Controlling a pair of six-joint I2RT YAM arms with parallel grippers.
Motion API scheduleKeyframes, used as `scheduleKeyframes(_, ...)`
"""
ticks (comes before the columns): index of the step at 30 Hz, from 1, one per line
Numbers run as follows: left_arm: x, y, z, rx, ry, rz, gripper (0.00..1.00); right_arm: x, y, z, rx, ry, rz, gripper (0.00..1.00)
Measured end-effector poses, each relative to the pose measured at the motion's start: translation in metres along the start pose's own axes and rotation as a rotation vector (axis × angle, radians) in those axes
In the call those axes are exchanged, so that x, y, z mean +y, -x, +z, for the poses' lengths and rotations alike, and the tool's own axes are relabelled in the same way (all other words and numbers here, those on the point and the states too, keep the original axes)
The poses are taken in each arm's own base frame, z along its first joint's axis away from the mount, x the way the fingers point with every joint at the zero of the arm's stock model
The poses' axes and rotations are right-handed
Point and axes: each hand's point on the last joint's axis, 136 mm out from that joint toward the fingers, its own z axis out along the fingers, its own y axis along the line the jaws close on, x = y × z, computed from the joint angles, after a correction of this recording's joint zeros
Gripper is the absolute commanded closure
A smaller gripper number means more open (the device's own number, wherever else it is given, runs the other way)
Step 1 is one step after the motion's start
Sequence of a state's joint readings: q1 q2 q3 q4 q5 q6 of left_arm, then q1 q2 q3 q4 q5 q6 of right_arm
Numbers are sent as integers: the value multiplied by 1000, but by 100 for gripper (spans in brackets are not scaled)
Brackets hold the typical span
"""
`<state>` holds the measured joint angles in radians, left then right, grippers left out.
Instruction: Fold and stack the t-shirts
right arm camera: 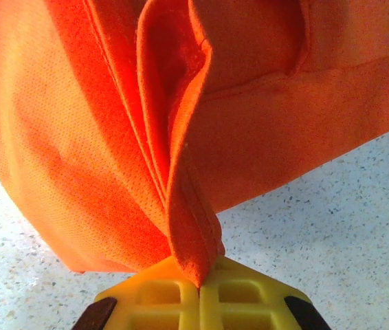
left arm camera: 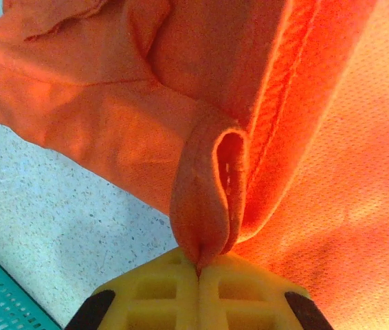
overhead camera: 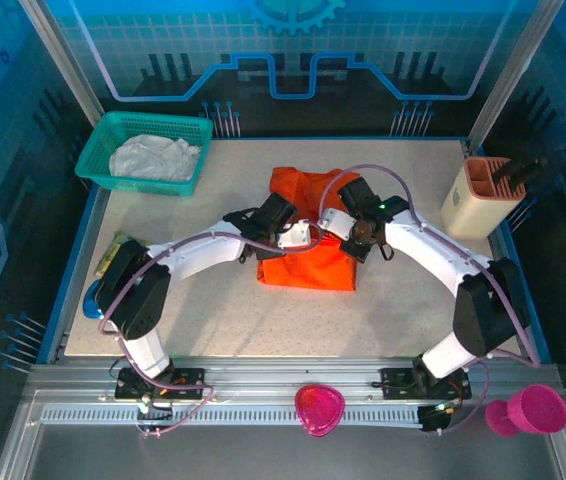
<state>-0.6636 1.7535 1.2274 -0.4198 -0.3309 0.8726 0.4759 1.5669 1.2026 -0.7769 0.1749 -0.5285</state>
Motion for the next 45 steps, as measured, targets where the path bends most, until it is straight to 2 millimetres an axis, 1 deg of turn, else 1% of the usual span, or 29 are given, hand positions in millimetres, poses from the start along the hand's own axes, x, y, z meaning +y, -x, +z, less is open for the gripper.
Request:
scheduleKeyframes(7,5,2,21,-2,6,2,100,-8,0,27,35,10,40,100)
scheduleKeyframes(12,9,4,39,-6,20,13,100,-8,-5,53,88,21,76,100)
scheduleKeyframes(14,10,5,45,-9,27,19,95,-9,-6,62,110,22,87,100)
scheduleKeyframes(16,11,6,50,-10,33,26,81,-11,-6,69,124,17,101,100)
scheduleKeyframes(17,11,5,53,-5,37,33,77,-12,-6,72,130,11,110,99)
scheduleKeyframes(19,15,6,55,-4,51,33,67,-16,-5,77,139,-3,131,89)
scheduleKeyframes(20,18,7,55,-6,62,30,61,-18,-5,78,144,-13,146,83)
scheduleKeyframes(21,23,9,55,-12,80,30,56,-22,-4,79,148,-23,168,75)
scheduleKeyframes(24,36,13,54,-27,138,9,48,-34,-1,81,149,-56,218,64)
scheduleKeyframes(27,53,20,51,-52,210,-5,44,-48,1,78,143,-99,272,54)
scheduleKeyframes(30,68,25,49,-80,296,-20,39,-58,-1,77,143,-142,308,48)
scheduleKeyframes(33,81,25,46,-99,393,-36,29,-68,-1,72,141,-196,327,43)
scheduleKeyframes(35,89,21,40,-116,458,-55,22,-77,1,63,121,-238,336,40)
scheduleKeyframes(37,95,15,27,-140,519,-76,16,-87,3,46,79,-293,342,36)
scheduleKeyframes(39,102,9,6,-177,569,-103,12,-94,2,23,24,-349,342,32)
scheduleKeyframes(42,108,5,-40,-273,612,-121,12,-98,-1,-15,-66,-409,312,31)
scheduleKeyframes(44,106,6,-76,-362,613,-109,15,-94,-3,-37,-120,-429,273,30)
scheduleKeyframes(45,102,9,-94,-408,599,-90,15,-89,-4,-46,-148,-426,244,30)
